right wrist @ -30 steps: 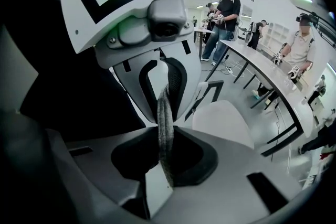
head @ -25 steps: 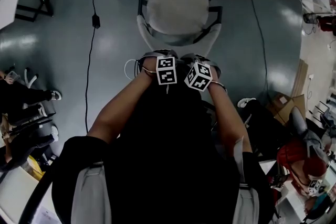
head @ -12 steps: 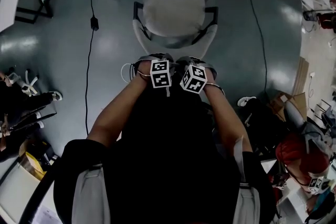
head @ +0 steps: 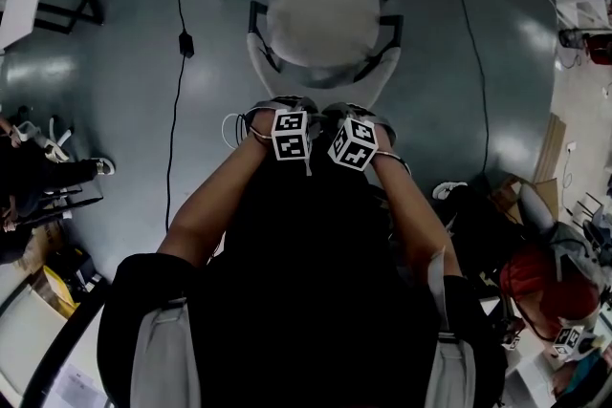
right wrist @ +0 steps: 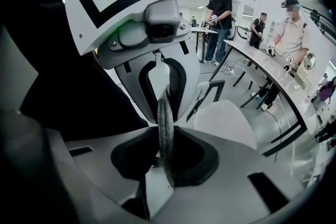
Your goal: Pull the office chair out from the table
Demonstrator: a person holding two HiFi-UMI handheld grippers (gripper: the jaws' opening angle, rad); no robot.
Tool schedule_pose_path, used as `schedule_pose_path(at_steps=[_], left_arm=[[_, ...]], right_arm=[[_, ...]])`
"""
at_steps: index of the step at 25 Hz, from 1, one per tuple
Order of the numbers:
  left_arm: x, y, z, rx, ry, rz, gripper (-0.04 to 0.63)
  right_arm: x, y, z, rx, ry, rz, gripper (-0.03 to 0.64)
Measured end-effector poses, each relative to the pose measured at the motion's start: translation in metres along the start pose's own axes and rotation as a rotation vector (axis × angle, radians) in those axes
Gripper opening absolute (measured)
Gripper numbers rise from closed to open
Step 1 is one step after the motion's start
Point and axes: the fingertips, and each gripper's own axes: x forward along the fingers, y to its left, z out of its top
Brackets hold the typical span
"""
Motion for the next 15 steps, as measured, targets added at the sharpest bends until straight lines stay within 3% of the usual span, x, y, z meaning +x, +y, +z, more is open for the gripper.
schedule_pose_path(at_steps=[10, 15], left_arm=[[-0.006, 0.002, 0.003, 0.024, -0.017, -0.001, 0.114], [-0.022, 0.006, 0.006, 0.030, -0.041, 0.022, 0.112]], right_arm=[[-0.008, -0.002, 0.000, -0.036, 0.000, 0.009, 0.086], [-0.027, -0.010, 0.014, 0.021, -0.083, -0.005, 0.084]])
